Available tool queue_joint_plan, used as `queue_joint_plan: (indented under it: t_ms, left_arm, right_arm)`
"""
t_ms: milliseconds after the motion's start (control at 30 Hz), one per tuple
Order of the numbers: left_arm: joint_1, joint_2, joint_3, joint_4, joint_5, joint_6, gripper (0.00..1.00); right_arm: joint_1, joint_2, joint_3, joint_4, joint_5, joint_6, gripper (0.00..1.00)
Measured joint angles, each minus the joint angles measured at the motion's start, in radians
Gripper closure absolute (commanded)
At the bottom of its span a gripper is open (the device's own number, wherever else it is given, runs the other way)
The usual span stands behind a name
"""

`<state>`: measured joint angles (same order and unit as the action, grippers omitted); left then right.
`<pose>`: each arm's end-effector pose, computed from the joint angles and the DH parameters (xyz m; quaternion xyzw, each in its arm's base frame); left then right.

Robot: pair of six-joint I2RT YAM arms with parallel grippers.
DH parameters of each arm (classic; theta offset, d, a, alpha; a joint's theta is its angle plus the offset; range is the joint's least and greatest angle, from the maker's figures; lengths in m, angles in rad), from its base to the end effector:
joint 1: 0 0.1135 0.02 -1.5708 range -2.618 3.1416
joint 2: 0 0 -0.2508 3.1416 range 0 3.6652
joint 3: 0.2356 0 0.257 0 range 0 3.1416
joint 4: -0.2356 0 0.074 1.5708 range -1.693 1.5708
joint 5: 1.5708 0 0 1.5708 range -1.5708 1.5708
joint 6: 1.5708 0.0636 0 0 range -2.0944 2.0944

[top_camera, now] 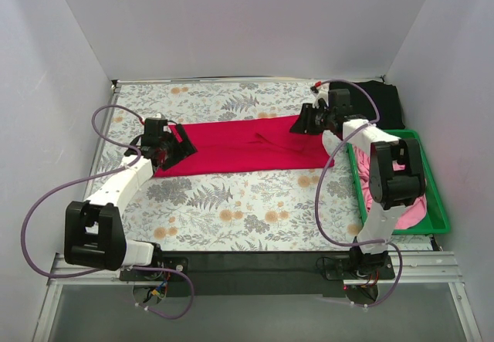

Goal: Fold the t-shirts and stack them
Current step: Fold the tshirt

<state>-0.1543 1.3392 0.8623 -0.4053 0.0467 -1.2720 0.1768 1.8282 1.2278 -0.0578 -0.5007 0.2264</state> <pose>0.2954 -0.0489 0.1900 -0.4923 0.8021 -0.2374 0.2408 0.4146 0.1051 0.1850 -0.0876 0.8721 0.3034 0.3737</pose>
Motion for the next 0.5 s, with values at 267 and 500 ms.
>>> queue_joint_plan:
  t_ms: [267,500]
  left_arm:
    - [0.004,0.114,0.087,0.022,0.007,-0.008,0.3]
    - [0.109,0.251,0.147,0.013,-0.017,-0.049,0.31]
  right_arm:
    - [-0.018,0.083,-0.139,0.094,-0.002,0.087,0.62]
    - [-0.026,-0.026,-0.189,0.054,0.097,0.058,0.6]
